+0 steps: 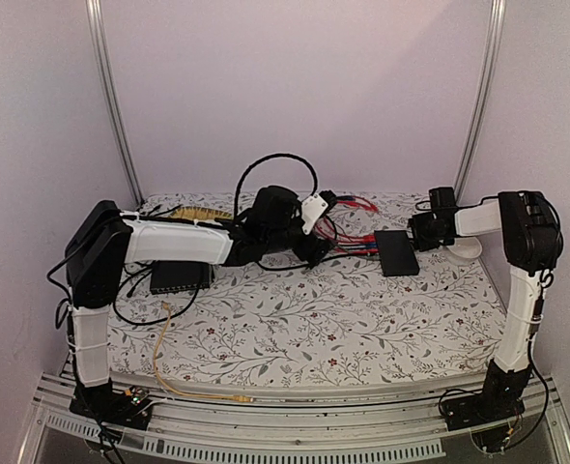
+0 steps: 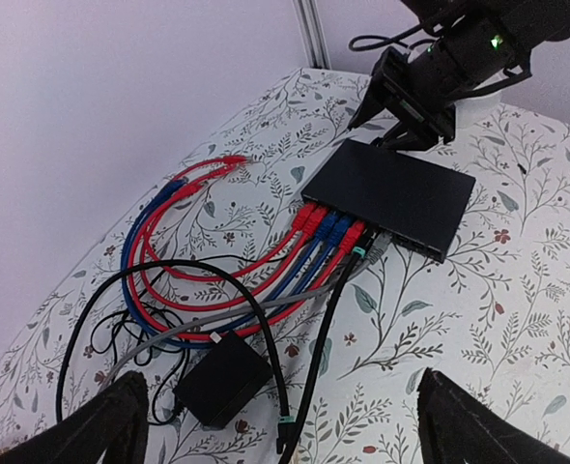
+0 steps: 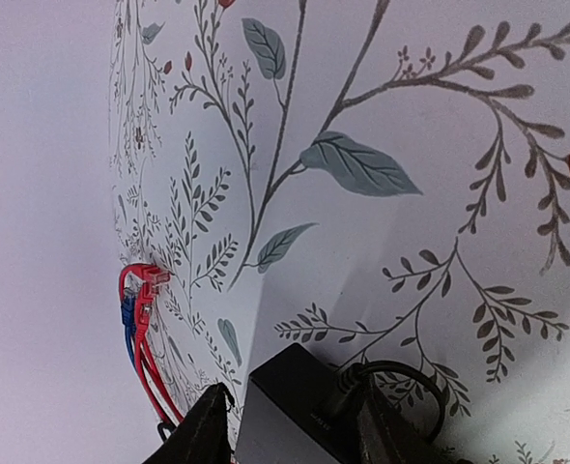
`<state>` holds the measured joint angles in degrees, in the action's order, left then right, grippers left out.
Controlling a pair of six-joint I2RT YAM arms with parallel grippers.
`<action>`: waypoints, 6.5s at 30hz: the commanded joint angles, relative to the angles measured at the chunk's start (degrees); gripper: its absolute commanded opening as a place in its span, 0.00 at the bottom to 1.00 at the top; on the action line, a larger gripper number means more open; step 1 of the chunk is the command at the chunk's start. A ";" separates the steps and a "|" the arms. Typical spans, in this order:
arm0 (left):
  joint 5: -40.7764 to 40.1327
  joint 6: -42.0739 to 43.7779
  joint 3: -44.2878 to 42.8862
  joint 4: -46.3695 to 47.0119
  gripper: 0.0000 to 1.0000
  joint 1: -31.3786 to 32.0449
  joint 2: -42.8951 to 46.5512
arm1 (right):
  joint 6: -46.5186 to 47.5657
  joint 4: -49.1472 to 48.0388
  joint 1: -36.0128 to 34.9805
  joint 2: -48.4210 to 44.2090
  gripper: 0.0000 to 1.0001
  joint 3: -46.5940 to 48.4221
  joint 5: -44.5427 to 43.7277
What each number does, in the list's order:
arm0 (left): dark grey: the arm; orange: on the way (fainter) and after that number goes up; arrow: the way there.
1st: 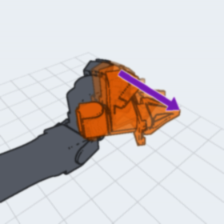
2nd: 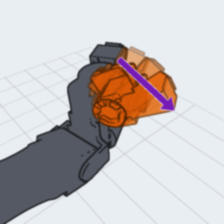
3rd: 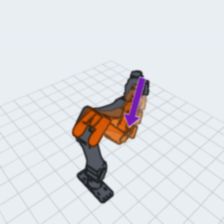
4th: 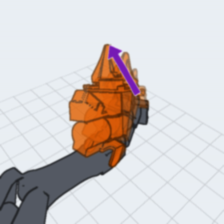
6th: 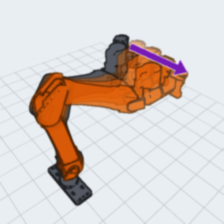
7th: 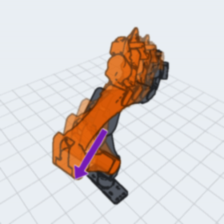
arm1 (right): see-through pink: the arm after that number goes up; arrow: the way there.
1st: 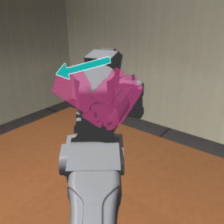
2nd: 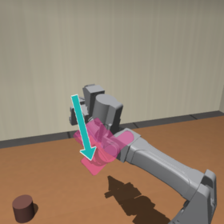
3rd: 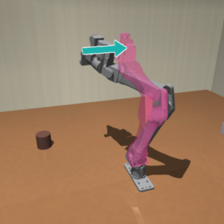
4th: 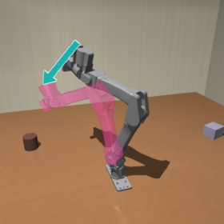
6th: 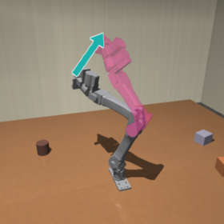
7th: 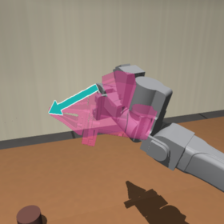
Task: Pull the plug from the switch port
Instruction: Move the switch port to the center of the board.
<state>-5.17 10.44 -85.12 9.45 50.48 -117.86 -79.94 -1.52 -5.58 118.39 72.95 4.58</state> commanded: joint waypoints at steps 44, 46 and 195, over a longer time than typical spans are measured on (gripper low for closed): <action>-4.57 0.99 12.30 12.74 0.97 0.66 15.86 | 6.47 12.39 -0.94 5.44 0.03 9.78 -2.47; -5.03 0.87 12.66 12.70 0.97 0.64 16.06 | 7.05 12.37 -1.22 5.01 0.03 9.76 -2.83; 5.53 -44.40 15.79 -14.57 0.98 7.02 11.70 | 50.34 -4.40 -22.54 -21.21 0.45 -31.25 9.39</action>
<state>4.43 -36.58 -69.36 -4.23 56.21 -107.28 -30.11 -4.95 -27.77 96.75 42.92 9.74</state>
